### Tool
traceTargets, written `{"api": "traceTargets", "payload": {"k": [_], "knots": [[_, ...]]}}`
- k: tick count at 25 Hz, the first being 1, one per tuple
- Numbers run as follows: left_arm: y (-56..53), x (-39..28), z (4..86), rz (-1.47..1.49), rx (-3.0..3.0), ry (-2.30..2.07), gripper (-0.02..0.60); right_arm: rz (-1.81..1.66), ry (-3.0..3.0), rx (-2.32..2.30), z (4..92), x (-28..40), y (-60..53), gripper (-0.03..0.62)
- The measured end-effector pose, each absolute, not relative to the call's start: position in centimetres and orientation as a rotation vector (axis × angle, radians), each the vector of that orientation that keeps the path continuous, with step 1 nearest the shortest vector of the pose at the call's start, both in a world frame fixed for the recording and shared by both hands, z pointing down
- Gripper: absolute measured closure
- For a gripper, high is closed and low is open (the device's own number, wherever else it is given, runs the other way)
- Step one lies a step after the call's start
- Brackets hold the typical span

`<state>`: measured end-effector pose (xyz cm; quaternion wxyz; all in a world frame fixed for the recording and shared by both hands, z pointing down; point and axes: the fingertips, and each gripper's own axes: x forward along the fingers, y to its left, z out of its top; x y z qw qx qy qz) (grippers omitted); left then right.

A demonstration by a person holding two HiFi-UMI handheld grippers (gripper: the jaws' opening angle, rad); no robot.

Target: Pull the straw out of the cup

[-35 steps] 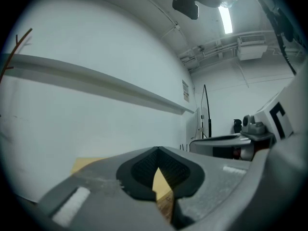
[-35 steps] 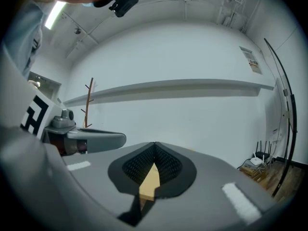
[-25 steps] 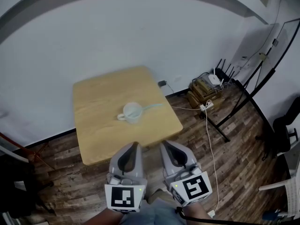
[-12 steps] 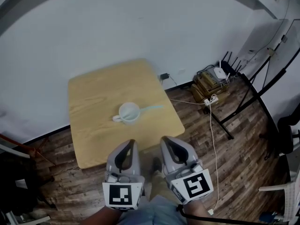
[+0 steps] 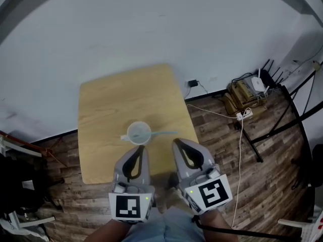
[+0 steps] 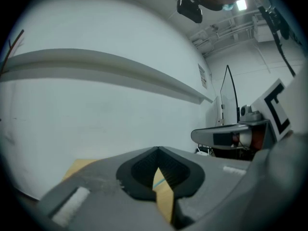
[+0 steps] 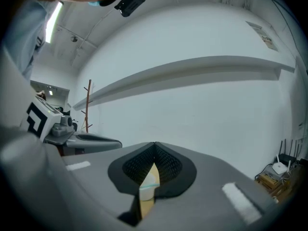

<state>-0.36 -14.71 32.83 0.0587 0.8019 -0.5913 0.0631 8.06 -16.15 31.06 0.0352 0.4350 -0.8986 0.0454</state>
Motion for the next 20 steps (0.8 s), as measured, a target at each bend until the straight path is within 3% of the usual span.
{"api": "traceTargets", "payload": {"k": [11, 20], "knots": [[-19.2, -0.4, 29.2, 0.105, 2.309, -2.046, 0.561, 0.039, -2.889, 1.083, 28.5, 7.8, -22.9, 0.586], [-20.2, -3.7, 31.5, 0.069, 2.177, -2.07, 0.561, 0.042, -2.877, 0.94, 30.8, 5.3, -24.6, 0.586]]}}
